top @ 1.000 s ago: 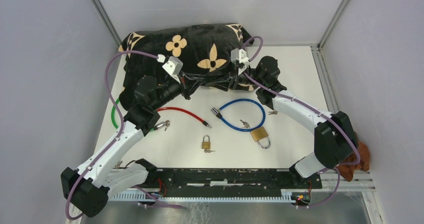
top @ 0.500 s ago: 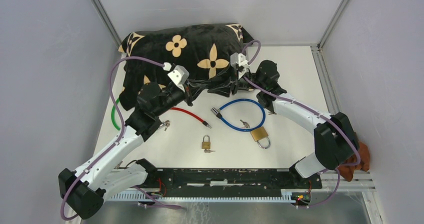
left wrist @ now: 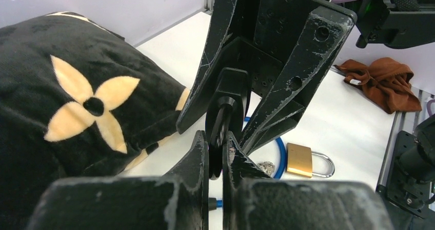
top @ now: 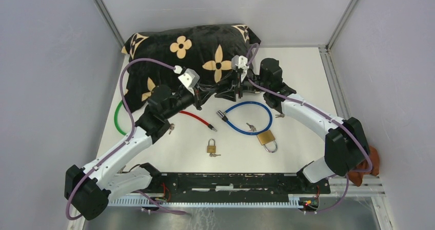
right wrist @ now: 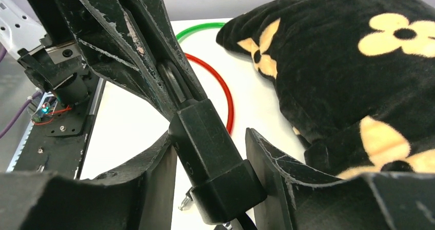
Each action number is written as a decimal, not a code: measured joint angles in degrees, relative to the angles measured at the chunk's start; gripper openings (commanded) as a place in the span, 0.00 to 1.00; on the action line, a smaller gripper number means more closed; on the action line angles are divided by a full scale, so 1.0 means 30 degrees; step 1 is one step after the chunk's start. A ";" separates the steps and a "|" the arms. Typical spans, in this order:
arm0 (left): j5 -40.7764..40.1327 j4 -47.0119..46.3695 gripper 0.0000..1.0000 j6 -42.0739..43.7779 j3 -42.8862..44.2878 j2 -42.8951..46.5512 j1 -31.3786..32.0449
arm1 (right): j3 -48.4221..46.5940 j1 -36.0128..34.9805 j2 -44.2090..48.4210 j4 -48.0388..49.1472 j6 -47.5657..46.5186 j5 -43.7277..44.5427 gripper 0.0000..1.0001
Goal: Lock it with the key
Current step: Lock the lock.
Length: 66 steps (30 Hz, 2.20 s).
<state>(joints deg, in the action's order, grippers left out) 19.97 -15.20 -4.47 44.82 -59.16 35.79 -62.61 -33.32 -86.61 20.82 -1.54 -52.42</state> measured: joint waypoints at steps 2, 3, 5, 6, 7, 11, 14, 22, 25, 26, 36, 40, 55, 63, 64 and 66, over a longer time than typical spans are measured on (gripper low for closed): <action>0.0124 0.0073 0.02 0.0000 -0.0095 0.0007 0.0029 | 0.0000 0.0000 0.0117 -0.0561 -0.0284 0.0058 0.00; 0.0262 0.0066 0.02 0.0000 -0.0124 0.0036 0.0029 | 0.0000 0.0000 0.0226 -0.0831 -0.0423 0.0080 0.00; 0.0663 0.0022 0.02 -0.0015 -0.0204 0.0248 0.0029 | 0.0029 0.0000 0.0466 -0.1144 -0.0619 0.0066 0.00; 0.0962 0.0015 0.02 -0.0015 -0.0233 0.0415 0.0029 | 0.0044 0.0000 0.0597 -0.1253 -0.0685 -0.0029 0.00; 0.1188 -0.0036 0.02 -0.0029 -0.0262 0.0576 0.0022 | 0.0058 -0.0036 0.0787 -0.1384 -0.0809 -0.0153 0.00; 0.2674 -0.0641 0.02 -0.0619 -0.0750 0.1515 -0.0379 | 0.0109 -0.0423 0.1472 -0.1712 -0.1333 -0.0525 0.09; 0.4320 -0.1268 0.02 -0.1413 -0.1326 0.2259 -0.1217 | 0.0117 -0.1005 0.1938 -0.2237 -0.2164 -0.0350 0.45; 0.6572 -0.2055 0.02 -0.3424 -0.2980 0.3621 -0.2725 | 0.0168 -0.1982 0.2390 -0.4663 -0.4459 -0.0845 0.98; 0.7548 -0.1749 0.02 -0.3832 -0.3636 0.4022 -0.2856 | 0.0226 -0.1734 0.3031 -0.5625 -0.5107 -0.1355 0.98; 0.7970 -0.1508 0.02 -0.4007 -0.3832 0.4211 -0.2878 | 0.0240 -0.1588 0.3337 -0.6062 -0.5370 -0.1464 0.98; 0.9632 -0.1042 0.02 -0.4182 -0.4612 0.5960 -0.3373 | -0.1923 -0.0481 0.4452 -1.5154 -1.0280 -0.0357 0.76; 0.9894 -0.1027 0.02 -0.4182 -0.4758 0.6142 -0.3410 | -0.2353 -0.0481 0.4299 -1.6779 -1.0724 -0.0437 0.63; 0.9857 -0.1013 0.02 -0.4175 -0.4896 0.6200 -0.3453 | -0.2426 -0.1290 0.3628 -1.7201 -0.9836 -0.0758 0.00; 0.9996 -0.0437 0.02 -0.4116 -0.4925 0.6193 -0.4488 | 0.0503 -0.0605 0.4401 -1.3325 -0.7715 -0.1071 0.00; 0.9996 -0.0109 0.02 -0.3978 -0.4903 0.6186 -0.4670 | 0.1100 -0.0262 0.4583 -1.2743 -0.7344 -0.1166 0.00; 0.9872 0.0765 0.02 -0.3534 -0.4707 0.6200 -0.5049 | 0.2295 0.0801 0.4998 -1.2160 -0.6776 -0.1035 0.00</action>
<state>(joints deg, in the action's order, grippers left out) 49.58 -12.91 -15.07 30.70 -40.56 20.64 -55.72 -30.92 -71.61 -15.66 -21.87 -55.53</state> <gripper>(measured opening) 0.072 0.023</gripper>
